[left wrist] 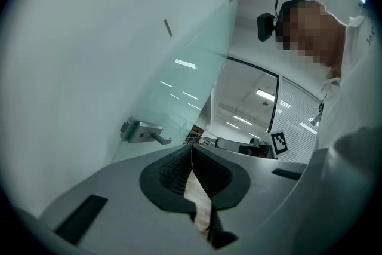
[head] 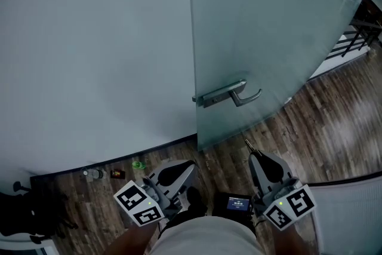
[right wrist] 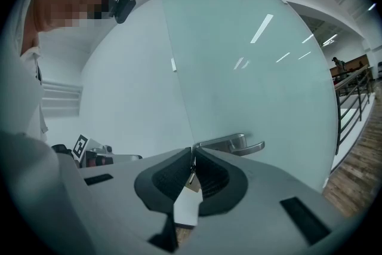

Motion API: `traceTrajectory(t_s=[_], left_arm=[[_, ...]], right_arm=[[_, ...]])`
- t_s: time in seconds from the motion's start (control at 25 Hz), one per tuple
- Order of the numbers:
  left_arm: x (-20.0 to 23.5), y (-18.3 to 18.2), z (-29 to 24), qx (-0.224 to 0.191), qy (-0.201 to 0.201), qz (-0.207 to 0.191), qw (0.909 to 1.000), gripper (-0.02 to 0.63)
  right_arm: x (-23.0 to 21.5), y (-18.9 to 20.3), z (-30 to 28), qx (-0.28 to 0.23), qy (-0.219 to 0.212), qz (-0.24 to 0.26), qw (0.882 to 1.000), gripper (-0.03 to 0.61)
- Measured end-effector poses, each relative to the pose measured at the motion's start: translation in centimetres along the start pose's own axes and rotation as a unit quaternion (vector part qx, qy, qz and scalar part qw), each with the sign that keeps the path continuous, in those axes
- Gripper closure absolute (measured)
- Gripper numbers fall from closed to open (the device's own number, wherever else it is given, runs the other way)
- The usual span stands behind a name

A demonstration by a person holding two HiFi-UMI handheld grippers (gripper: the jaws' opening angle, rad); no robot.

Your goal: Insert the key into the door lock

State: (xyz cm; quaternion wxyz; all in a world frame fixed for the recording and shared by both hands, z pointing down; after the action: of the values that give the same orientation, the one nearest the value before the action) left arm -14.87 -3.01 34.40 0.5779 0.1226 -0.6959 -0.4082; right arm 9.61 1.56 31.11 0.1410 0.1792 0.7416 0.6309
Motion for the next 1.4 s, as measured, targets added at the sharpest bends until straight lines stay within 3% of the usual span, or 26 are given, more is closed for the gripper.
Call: traceTrajectory(t_s=[0.2,0.96,1.4], left_arm=[[1.2,-0.6,-1.0,0.001,-0.02,0.007,0.9998,0.597],[0.3,-0.9,-7.4,-0.059,-0.086,0.002,0.9946,0.597],[1.5,-3.2,-6.4,-0.046,-0.096,-0.017,0.9942,0.597]], right_arm=[[-1.2,-0.4,-1.8,-0.001,-0.011,0.001,1.0,0.551],[-7.8,-1.6,-4.6,-0.019,-0.116,0.012,0.993,0.551],[-7.0,-2.3,-6.1,-0.031,-0.094,0.008,0.995,0.551]])
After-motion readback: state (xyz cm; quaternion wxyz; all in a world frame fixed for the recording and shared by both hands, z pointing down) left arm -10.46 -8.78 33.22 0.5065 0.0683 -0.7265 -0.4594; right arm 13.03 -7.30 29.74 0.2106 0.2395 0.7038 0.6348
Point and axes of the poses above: the fingertips, and each gripper's own axes: z backward along the fingers, x to its left, y out of its underside, the point moved 8 cm from there along z, backward along the fingers, and after that the axes turned 15 degrees about z, right-handed, at the moved point
